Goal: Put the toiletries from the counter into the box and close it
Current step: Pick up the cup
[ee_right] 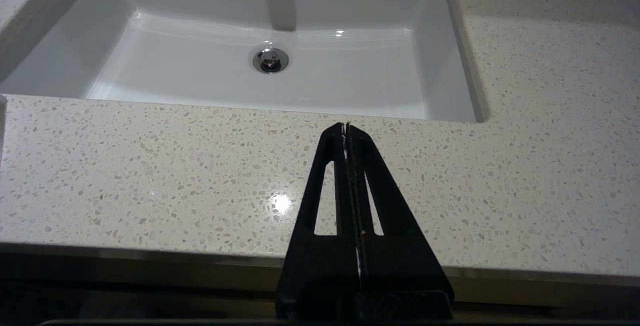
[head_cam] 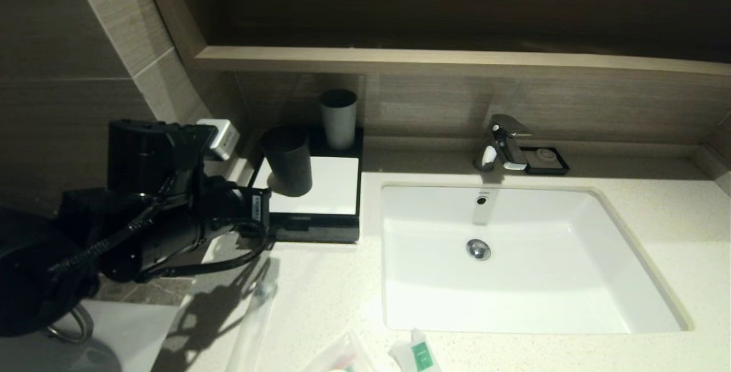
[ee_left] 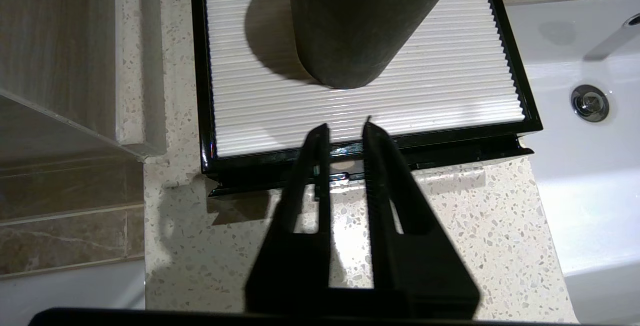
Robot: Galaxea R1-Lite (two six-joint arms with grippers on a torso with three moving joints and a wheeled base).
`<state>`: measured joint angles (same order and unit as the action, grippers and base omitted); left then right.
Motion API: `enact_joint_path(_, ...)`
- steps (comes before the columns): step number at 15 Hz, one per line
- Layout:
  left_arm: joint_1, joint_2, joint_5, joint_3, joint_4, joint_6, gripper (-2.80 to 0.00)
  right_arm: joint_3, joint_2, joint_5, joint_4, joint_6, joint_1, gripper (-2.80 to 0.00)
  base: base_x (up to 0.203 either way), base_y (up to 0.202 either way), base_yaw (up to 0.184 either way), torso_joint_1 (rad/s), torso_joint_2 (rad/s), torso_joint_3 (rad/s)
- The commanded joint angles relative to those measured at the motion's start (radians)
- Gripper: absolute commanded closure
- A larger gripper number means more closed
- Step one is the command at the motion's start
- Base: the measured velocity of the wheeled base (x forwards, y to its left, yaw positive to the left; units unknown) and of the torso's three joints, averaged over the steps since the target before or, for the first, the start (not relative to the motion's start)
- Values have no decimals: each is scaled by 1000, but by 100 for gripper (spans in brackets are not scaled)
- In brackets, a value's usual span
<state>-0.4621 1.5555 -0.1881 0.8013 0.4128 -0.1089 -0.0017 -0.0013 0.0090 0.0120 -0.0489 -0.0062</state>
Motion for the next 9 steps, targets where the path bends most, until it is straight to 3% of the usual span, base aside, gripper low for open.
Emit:
enact_joint_path(1,-3,-7,-1,5,3,-2,-280,0,0,0,0,0,0,0,0,0,0,0,0,0)
enact_joint_path(6,-13,-1,-8,8,3,-1,-280,0,0,0,0,0,0,0,0,0,0,0,0,0)
enact_joint_path(9,-22,16,-47,27,3,2,-280,0,0,0,0,0,0,0,0,0,0,0,0,0)
